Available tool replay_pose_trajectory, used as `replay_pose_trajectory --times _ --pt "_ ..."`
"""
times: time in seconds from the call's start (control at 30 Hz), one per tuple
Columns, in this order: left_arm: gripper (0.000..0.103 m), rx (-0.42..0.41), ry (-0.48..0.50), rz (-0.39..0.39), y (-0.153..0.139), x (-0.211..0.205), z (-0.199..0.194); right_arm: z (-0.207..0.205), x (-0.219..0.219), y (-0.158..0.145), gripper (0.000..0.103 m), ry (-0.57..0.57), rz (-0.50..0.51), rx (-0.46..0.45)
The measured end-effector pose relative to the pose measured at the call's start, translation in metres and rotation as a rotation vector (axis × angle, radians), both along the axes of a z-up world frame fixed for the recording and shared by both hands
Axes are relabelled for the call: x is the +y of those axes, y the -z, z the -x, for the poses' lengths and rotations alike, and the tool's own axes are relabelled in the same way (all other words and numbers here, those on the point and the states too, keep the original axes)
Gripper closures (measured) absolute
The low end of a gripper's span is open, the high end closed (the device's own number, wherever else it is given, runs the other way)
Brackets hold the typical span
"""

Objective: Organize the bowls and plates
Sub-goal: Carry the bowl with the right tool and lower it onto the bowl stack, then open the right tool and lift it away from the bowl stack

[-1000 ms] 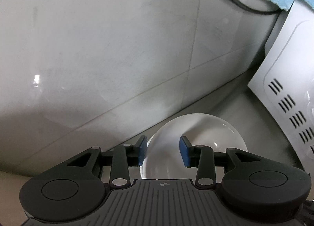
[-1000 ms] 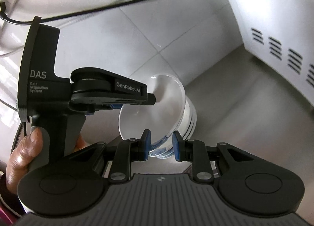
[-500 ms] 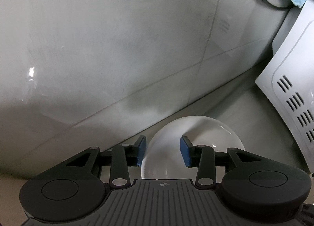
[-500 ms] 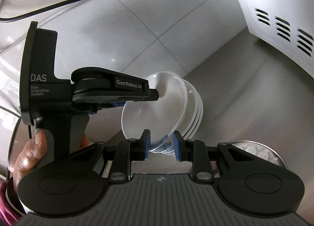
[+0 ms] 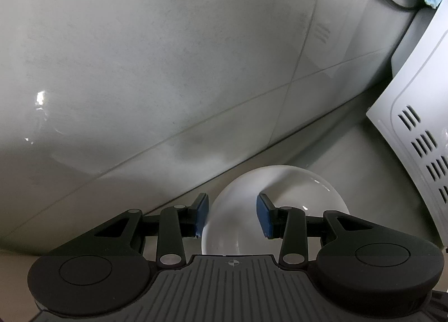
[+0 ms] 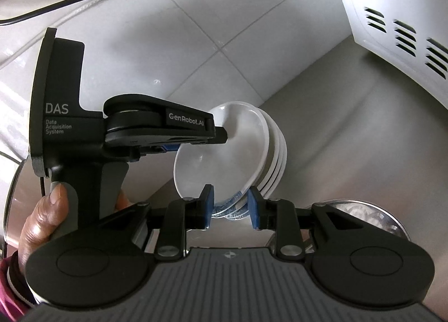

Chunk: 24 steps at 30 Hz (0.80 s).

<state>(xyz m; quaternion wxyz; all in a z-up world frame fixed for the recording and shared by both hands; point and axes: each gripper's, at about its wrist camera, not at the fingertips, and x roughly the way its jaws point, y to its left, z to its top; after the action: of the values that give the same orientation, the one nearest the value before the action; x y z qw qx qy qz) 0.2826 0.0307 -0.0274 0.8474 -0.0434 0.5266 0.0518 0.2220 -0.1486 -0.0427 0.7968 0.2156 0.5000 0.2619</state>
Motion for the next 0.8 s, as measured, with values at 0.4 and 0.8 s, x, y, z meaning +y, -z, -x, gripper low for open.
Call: replay_pose_trajectory --times 0.4,0.8 --pt "0.0 -0.009 -0.007 0.012 -0.003 0.002 0.007 0.008 0.007 -0.008 0.055 -0.068 -0.028 -0.018" --pt "0.0 -0.065 -0.033 0.025 -0.025 0.0 0.032 0.027 0.009 -0.022 0.043 -0.151 0.067 -0.172"
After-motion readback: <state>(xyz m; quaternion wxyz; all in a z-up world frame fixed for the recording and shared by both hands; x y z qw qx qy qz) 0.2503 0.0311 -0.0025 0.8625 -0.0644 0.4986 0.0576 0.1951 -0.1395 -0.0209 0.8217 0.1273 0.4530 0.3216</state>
